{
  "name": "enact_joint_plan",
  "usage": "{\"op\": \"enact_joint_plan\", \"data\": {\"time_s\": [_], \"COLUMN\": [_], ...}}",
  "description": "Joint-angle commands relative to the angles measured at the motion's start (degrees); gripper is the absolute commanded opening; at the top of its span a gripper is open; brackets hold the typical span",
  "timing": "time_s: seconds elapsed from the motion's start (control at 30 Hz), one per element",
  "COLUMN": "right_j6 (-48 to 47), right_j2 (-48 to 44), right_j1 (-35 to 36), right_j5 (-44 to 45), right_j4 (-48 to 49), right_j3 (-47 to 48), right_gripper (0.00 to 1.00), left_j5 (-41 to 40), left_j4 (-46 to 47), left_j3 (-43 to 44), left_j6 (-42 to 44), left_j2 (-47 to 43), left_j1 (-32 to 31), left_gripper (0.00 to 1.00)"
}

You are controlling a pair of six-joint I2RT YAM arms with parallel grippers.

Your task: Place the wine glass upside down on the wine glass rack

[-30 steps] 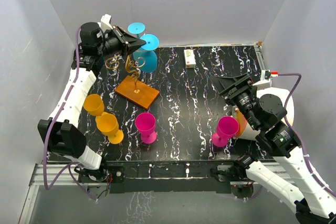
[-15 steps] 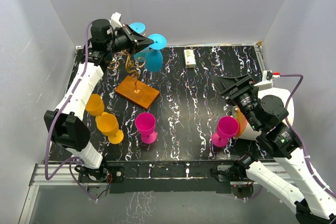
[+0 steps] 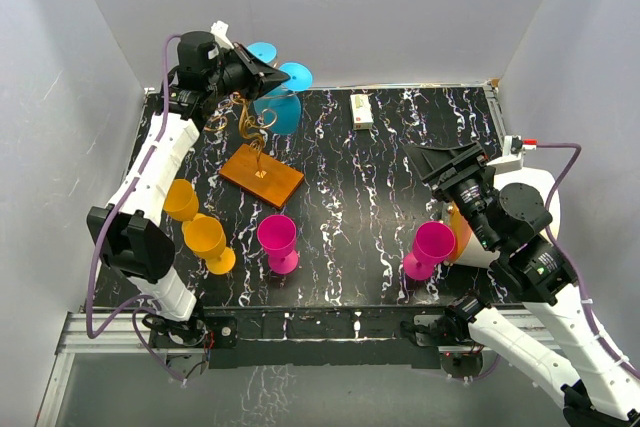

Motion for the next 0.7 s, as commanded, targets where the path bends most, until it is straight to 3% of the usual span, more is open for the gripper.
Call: {"op": "enact_joint_plan", "data": {"time_s": [0.0, 0.33, 0.67], "right_j6": [-0.36, -0.23, 0.01], "right_j2": [-0.62, -0.62, -0.51], "right_j1": [-0.12, -0.15, -0.12], "right_j5": [1.14, 0.96, 0.79], "right_j4": [0.43, 0.30, 0.17], "right_j3": [2.00, 1.99, 1.86], "right_gripper": [0.64, 0.64, 0.64], "left_j5": [-3.72, -6.57, -9.08], "left_j4": [-2.38, -3.73, -8.99], "left_j3": [2.66, 1.69, 2.96], "left_j6": [2.24, 4.91, 9.54], "left_j2": [-1.92, -3.69, -3.87], "left_j1": [-0.15, 0.06, 0.06], "left_gripper": [0.00, 0.00, 0.13]}}
